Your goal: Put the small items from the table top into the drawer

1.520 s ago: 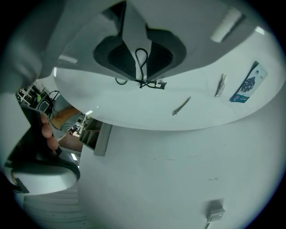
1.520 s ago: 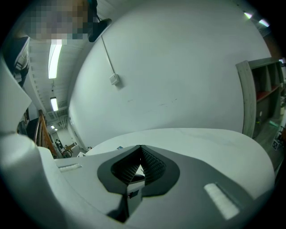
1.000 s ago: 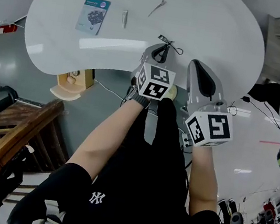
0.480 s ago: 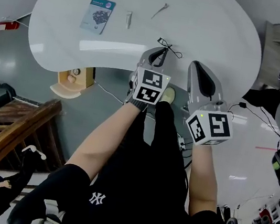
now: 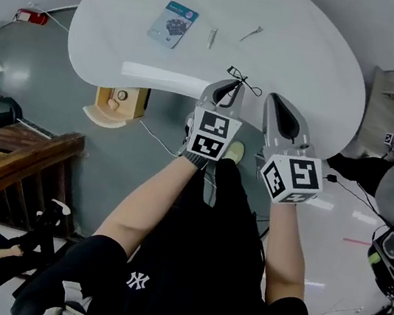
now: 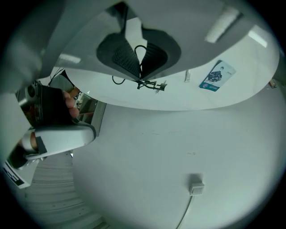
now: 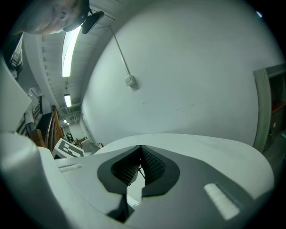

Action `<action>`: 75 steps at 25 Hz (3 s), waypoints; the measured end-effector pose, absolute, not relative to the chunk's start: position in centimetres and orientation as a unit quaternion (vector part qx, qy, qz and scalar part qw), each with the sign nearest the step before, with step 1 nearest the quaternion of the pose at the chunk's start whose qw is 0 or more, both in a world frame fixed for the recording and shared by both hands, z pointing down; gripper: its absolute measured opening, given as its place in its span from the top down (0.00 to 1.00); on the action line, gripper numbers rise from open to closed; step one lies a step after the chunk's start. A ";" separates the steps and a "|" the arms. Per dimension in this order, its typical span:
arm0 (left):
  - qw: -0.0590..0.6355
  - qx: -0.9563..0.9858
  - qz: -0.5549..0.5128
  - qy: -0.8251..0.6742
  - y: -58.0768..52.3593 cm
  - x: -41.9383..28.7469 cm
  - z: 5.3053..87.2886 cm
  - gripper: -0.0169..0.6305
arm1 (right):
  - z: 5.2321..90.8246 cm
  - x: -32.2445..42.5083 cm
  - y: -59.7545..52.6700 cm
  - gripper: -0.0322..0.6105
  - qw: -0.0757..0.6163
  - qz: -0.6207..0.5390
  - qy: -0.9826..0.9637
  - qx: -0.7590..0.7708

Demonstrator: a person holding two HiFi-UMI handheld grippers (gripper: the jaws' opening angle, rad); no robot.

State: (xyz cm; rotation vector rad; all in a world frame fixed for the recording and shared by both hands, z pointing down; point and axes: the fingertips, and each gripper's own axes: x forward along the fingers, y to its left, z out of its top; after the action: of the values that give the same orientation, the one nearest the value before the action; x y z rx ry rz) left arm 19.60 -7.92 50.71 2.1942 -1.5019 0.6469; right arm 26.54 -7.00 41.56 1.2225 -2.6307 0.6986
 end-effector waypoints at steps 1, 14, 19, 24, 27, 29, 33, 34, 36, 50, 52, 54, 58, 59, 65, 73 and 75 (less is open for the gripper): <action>0.200 0.783 0.226 -0.544 -7.5 19.1 50.0 0.95 | 41.2 26.0 -6.8 0.91 0.078 0.230 -0.883 0.402; 0.189 0.723 0.173 -0.641 -2.2 10.9 43.2 0.95 | 36.7 17.5 -3.3 0.91 0.075 0.192 -0.933 0.296; 0.189 0.699 0.161 -0.670 -0.3 6.9 42.1 0.95 | 35.9 13.2 -1.9 0.91 0.080 0.185 -0.945 0.259; 0.196 0.672 0.150 -0.699 2.1 2.1 41.3 0.95 | 35.2 8.2 0.0 0.91 0.092 0.181 -0.955 0.218; 0.203 0.655 0.145 -0.713 3.4 -0.7 40.7 0.95 | 34.3 5.1 1.0 0.91 0.099 0.180 -0.959 0.195; 0.211 0.642 0.142 -0.723 4.3 -2.5 40.9 0.95 | 34.3 3.0 1.5 0.91 0.106 0.182 -0.961 0.179; 0.226 0.623 0.139 -0.736 5.7 -6.6 42.1 0.95 | 34.8 -1.4 2.4 0.91 0.115 0.179 -0.965 0.153; 0.229 0.619 0.139 -0.738 5.9 -7.5 42.4 0.95 | 35.0 -2.5 2.4 0.91 0.117 0.180 -0.965 0.149; 0.234 0.613 0.139 -0.742 6.3 -9.3 43.1 0.95 | 35.4 -4.5 2.5 0.91 0.120 0.183 -0.966 0.141; 0.297 0.570 0.160 -0.749 9.8 -19.7 52.0 0.95 | 42.2 -15.3 4.4 0.91 0.163 0.207 -0.960 0.097; 0.308 0.565 0.163 -0.748 10.2 -20.6 53.4 0.95 | 43.3 -16.3 4.5 0.91 0.170 0.209 -0.958 0.095; 0.318 0.561 0.164 -0.746 10.4 -21.4 54.8 0.95 | 44.2 -17.0 4.7 0.91 0.177 0.212 -0.957 0.094; 0.338 0.553 0.168 -0.743 10.5 -22.6 57.4 0.95 | 45.9 -18.0 4.8 0.91 0.187 0.216 -0.954 0.091; 0.343 0.552 0.168 -0.741 10.5 -22.9 58.1 0.95 | 46.3 -18.3 4.8 0.91 0.190 0.217 -0.953 0.091; 0.372 0.542 0.178 -0.733 10.5 -23.7 61.6 0.95 | 48.1 -19.5 4.4 0.91 0.202 0.223 -0.949 0.095; 0.404 0.527 0.189 -0.723 10.8 -24.7 65.4 0.95 | 49.7 -20.1 3.3 0.91 0.207 0.224 -0.947 0.105; 0.412 0.523 0.192 -0.721 11.0 -24.9 66.3 0.95 | 50.4 -20.2 3.3 0.91 0.208 0.226 -0.946 0.107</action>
State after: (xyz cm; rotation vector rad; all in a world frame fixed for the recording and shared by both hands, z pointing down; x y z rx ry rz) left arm -24.93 11.01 66.33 1.3147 -1.8143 0.4828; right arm -20.16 3.29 50.44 0.2970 -2.6333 0.6284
